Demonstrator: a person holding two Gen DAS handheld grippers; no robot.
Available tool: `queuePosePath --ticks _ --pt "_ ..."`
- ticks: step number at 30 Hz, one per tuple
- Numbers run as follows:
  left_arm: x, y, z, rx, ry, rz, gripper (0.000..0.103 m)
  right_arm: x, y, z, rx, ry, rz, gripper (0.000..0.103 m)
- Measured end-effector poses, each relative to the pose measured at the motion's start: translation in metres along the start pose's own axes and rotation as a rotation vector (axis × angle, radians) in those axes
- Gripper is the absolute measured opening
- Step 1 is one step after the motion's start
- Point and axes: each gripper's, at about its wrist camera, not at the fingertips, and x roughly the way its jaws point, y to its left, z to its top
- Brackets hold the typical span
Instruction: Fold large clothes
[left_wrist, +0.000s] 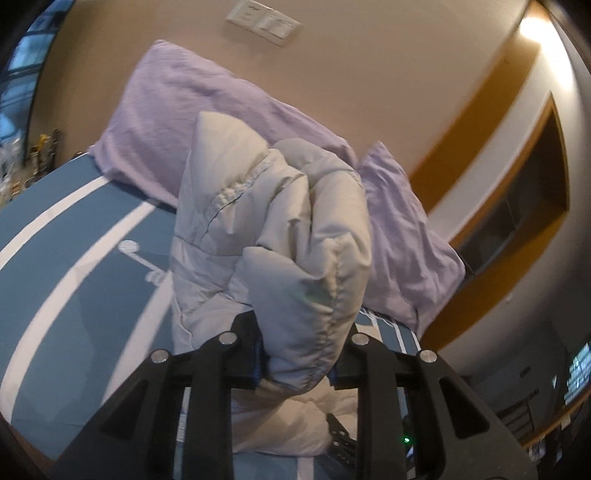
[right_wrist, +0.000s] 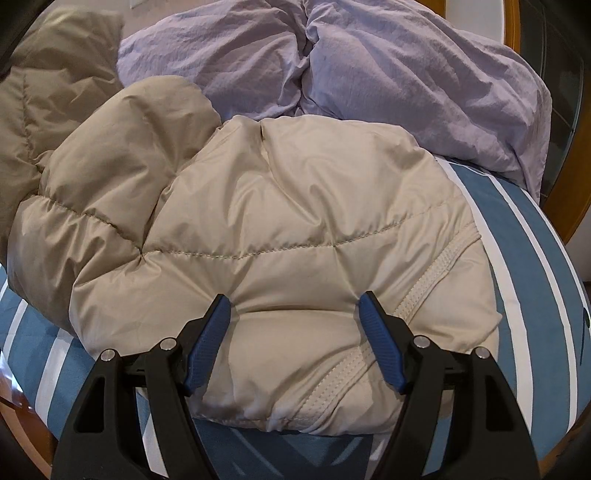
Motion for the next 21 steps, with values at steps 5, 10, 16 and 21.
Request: queuePosePath --ticks 5,10,16,21 --pt "0.011 -0.028 -0.013 0.049 0.040 -0.056 0.024 0.000 0.000 0.000 0.001 0.000 0.000 0.074" --pt "0.024 -0.059 -0.033 0.116 0.093 -0.123 0.024 0.001 0.000 -0.001 0.006 -0.007 0.002 0.076" --pt "0.056 -0.104 -0.066 0.227 0.186 -0.168 0.025 -0.004 -0.009 -0.001 0.034 -0.024 0.052 0.076" --pt "0.085 -0.132 -0.091 0.293 0.261 -0.174 0.025 -0.020 -0.030 -0.008 0.075 -0.062 0.131 0.075"
